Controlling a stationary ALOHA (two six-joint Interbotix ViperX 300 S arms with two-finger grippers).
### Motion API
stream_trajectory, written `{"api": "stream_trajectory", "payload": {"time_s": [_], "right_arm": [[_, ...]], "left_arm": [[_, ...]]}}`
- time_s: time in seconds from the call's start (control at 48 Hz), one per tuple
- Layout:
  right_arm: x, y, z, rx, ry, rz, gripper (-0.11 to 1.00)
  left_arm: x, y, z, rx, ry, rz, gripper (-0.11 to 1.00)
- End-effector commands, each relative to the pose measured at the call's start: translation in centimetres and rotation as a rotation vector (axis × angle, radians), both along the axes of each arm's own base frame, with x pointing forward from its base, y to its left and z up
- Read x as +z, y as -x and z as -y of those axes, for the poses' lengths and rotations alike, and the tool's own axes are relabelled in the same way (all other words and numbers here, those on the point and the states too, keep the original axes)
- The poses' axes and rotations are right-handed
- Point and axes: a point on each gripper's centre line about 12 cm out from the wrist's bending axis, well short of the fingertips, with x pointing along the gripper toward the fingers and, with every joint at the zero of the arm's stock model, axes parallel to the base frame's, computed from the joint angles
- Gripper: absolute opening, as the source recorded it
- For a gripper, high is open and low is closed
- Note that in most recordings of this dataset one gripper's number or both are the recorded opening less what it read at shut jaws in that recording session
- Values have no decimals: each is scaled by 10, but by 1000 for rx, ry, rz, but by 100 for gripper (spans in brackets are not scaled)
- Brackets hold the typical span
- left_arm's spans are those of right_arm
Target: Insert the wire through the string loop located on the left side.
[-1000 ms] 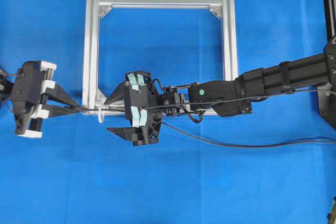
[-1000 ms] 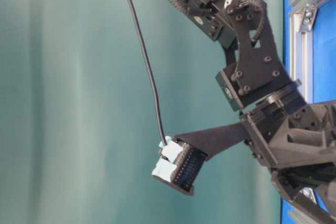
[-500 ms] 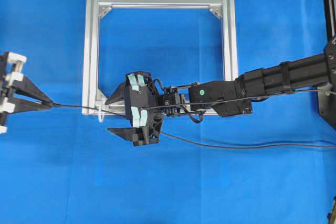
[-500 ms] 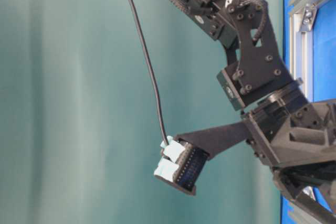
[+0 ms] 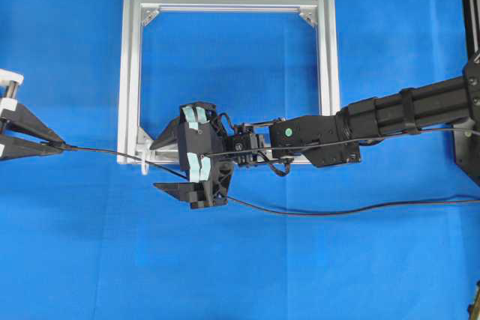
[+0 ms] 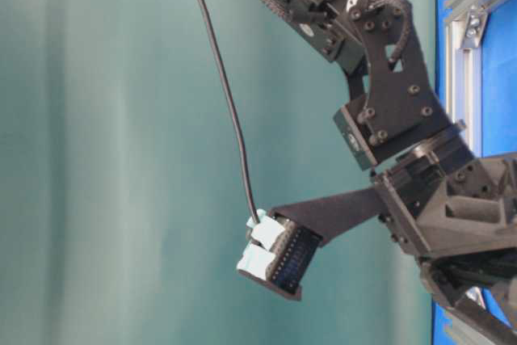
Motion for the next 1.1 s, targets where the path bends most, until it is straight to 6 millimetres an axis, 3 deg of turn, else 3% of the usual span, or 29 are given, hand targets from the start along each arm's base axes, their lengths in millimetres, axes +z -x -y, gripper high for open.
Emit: {"api": "stream_trajectory", "payload": {"time_s": [0.0,0.396,0.459,0.625,0.667,0.813,0.938,1.084], "right_arm": [[31,-1,-1,2,-4,66,95],[32,-2,-2,4,-5,70,95],[32,-2,-3,5,-5,70,95],[32,-2,-2,4,-5,70,95],[32,-2,-3,5,-5,69,95],[32,-2,-3,5,-5,69,95],[36,-1,-2,4,-5,72,95],[62,3,-1,5,0,96,95]], "left_arm": [[0,-6,1,1,-2,2,8],[-4,-8,-9,61,-5,-16,11],[-5,-8,-10,70,-6,-21,24],[-5,-8,-11,73,-7,-25,76],[-5,-8,-11,73,-7,-25,81],[-4,-8,-11,74,-7,-19,69],[0,-8,-11,74,-4,0,68],[18,-10,-11,74,6,67,68]]}}
